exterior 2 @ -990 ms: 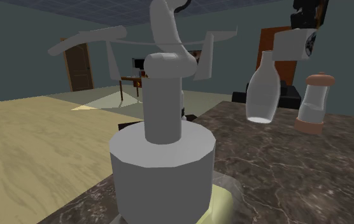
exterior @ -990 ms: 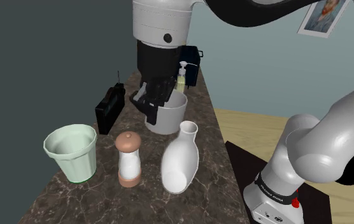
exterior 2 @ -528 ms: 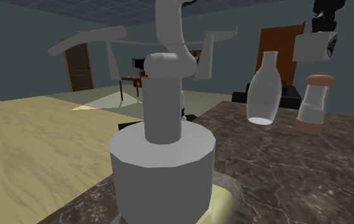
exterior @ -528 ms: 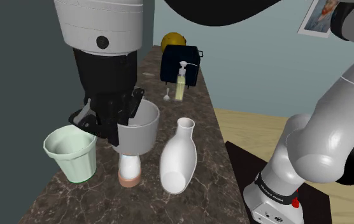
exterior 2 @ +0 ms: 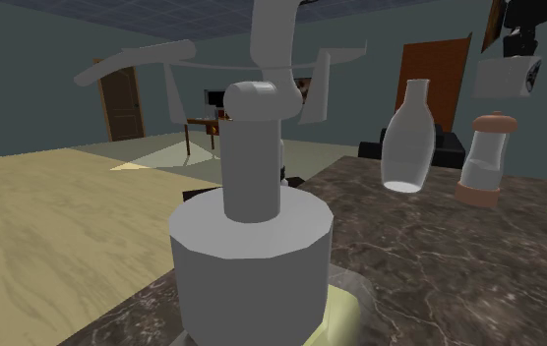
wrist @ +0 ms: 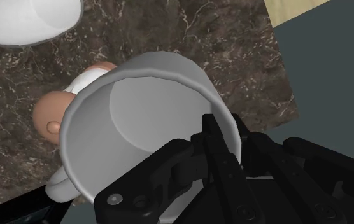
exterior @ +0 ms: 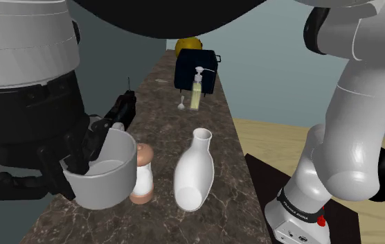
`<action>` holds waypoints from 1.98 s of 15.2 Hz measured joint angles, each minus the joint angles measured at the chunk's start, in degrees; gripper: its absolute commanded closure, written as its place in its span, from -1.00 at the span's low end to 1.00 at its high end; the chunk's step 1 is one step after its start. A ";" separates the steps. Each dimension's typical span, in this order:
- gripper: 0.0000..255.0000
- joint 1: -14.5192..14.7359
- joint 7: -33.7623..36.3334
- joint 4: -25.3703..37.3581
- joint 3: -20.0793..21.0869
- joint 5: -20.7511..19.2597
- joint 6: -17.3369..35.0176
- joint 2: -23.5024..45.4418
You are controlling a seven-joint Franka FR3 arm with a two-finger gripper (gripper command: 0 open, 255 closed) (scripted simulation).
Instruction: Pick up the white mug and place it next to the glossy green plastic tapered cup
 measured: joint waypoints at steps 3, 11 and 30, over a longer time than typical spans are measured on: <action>1.00 0.30 0.77 -1.41 -0.04 -0.61 1.94 0.81; 1.00 -0.04 1.48 -7.26 -0.27 -1.00 7.86 0.99; 1.00 0.74 4.93 -17.09 -1.79 -5.42 20.78 5.58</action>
